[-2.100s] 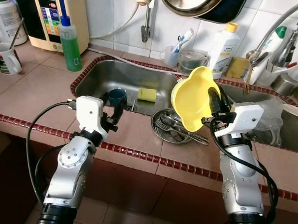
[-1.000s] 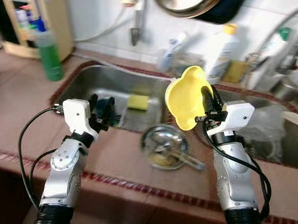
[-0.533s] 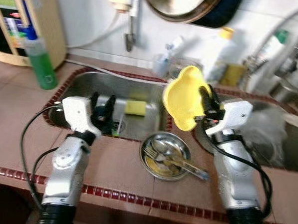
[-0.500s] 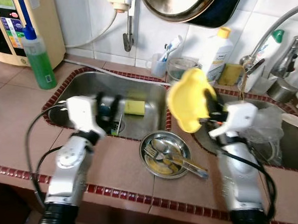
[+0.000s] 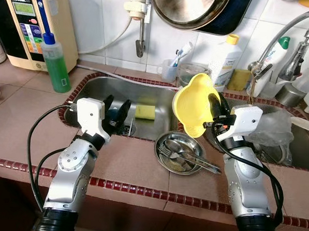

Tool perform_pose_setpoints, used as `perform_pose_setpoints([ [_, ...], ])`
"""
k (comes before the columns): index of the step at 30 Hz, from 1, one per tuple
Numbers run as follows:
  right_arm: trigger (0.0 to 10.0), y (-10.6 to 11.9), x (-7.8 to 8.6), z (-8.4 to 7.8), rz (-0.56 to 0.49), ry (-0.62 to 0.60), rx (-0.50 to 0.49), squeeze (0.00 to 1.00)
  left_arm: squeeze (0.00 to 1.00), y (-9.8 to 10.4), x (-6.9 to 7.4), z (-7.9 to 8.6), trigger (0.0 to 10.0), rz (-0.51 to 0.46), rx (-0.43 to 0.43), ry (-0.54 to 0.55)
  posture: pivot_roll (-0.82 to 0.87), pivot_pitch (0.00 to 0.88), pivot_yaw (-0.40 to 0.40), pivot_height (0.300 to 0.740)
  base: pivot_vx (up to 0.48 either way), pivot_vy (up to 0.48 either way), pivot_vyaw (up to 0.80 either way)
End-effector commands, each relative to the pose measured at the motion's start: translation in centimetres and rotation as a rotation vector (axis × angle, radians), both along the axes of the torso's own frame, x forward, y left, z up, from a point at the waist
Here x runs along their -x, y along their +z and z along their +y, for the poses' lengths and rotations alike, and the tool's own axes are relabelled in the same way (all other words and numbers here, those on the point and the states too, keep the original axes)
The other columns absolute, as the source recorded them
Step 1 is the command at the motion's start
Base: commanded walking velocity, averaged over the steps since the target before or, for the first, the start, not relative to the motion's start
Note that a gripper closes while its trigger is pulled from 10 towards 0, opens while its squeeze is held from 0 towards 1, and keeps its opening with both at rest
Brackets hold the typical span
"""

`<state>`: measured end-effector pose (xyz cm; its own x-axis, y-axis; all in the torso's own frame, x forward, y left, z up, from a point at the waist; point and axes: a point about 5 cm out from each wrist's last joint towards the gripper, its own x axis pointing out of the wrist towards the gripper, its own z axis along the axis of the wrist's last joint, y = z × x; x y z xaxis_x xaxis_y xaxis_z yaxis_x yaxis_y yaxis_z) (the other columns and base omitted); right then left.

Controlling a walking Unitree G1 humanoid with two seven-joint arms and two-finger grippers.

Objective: Kitchen organization

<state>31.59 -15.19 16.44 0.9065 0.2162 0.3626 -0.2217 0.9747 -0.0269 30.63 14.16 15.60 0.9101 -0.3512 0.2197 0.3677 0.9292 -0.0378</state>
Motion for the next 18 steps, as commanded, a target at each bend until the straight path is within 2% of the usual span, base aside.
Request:
perform_pose_setpoints([
  [1, 10.0, 0.44, -0.02, 0.17, -0.013, 0.006, -0.002, 0.0, 0.0, 0.6, 0.01, -0.32, 10.0, -0.015, -0.002, -0.016, 0.11, 0.0, -0.052, 0.74, 0.0, 0.0, 0.0],
  [10, 10.0, 0.47, -0.04, 0.34, -0.015, 0.013, -0.002, 0.0, 0.0, 0.48, 0.06, -0.37, 10.0, -0.004, -0.012, -0.023, 0.11, 0.0, -0.049, 0.74, 0.0, 0.0, 0.0],
  [18, 10.0, 0.43, 0.03, 0.43, -0.016, 0.012, -0.004, 0.0, 0.0, 0.32, 0.07, -0.52, 10.0, 0.002, -0.032, -0.032, 0.11, 0.0, -0.042, 0.74, 0.0, 0.399, 0.0],
])
